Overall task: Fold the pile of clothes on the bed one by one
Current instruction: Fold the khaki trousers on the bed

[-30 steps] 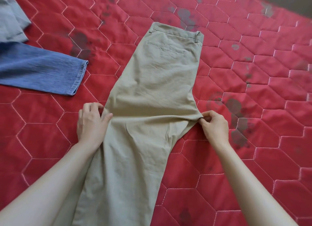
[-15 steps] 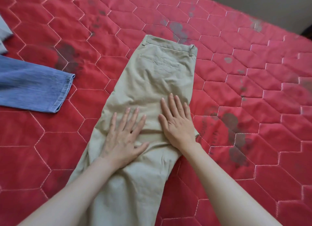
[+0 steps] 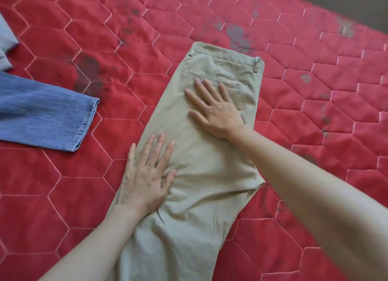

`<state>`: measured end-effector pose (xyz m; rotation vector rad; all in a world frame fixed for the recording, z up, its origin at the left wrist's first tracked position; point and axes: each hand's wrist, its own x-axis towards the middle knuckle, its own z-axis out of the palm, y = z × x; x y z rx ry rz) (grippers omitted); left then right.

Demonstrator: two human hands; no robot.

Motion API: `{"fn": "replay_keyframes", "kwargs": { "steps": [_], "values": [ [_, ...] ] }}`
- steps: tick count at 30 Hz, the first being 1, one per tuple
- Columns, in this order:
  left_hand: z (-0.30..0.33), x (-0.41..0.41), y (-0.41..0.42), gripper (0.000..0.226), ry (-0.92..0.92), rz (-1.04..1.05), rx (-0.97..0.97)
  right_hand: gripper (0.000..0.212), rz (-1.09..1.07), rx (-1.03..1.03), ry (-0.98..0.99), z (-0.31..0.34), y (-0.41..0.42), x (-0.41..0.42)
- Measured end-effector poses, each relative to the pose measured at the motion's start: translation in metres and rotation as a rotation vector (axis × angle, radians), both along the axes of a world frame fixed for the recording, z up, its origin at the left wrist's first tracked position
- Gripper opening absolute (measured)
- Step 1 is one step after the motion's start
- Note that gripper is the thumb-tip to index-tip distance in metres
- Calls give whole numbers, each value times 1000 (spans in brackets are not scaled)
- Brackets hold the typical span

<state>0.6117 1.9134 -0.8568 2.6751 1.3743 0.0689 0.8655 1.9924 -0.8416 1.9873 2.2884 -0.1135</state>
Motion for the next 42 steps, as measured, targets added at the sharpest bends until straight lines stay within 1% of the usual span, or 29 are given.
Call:
{"fn": "replay_keyframes", "kwargs": {
  "steps": [2,3,5,7,8,9,11,13,14,17,18,19,20,22,24,25,27,28,30,32,34,36,39,42],
  "values": [
    [-2,-1,-1,65,2,3,2,59,-260,38,41,2,29,31],
    [-3,-1,-1,65,0,0,2,59,-335,23,47,4,40,42],
    [-4,-1,1,65,-9,-1,6,59,-403,-12,58,10,56,45],
    [-5,-1,1,65,-13,0,14,59,-472,16,108,15,50,22],
    [-5,-2,1,66,-11,-1,16,60,-488,44,140,15,36,3],
    [-6,-2,1,66,-10,-3,17,61,-458,60,189,14,16,-21],
    [-7,-2,2,66,-14,-5,19,64,-295,22,256,8,-45,-70],
    [-8,-2,3,66,-13,-9,28,61,-197,-15,191,0,-100,-83],
    [-9,-2,2,66,-9,-11,27,58,-222,-6,163,-4,-116,-72],
    [-9,-2,1,66,23,-5,-3,56,-434,36,65,-5,-140,-32],
    [-7,-2,2,67,40,-2,-23,56,-481,30,46,-4,-145,-26],
    [-4,-1,3,68,59,4,-48,56,-519,23,69,0,-152,-25],
    [-1,-2,4,69,79,8,-71,56,-557,39,130,4,-161,-29],
    [5,-6,-5,70,84,21,-101,56,-682,149,349,12,-185,-43],
    [13,-16,-32,67,24,90,-125,50,-843,295,575,21,-218,-64],
    [17,-23,-48,65,-24,145,-132,46,-925,347,647,23,-234,-74],
    [24,-41,-82,57,-108,261,-115,38,-1055,387,697,25,-263,-95],
    [28,-51,-96,55,-146,324,-111,33,-1103,378,712,26,-274,-103],
    [37,-72,-115,52,-225,480,-129,22,-1167,312,822,29,-286,-116],
    [44,-90,-126,40,-278,604,-145,17,-1182,202,929,34,-287,-127],
    [50,-103,-131,25,-326,635,-199,18,-1217,126,964,37,-283,-136],
    [54,-108,-131,17,-365,649,-263,18,-1317,104,966,40,-278,-140],
    [58,-108,-128,21,-320,710,-318,17,-1428,35,933,40,-273,-139],
    [57,-104,-124,17,-235,722,-395,14,-1370,-60,995,42,-269,-144]
  ]
}}
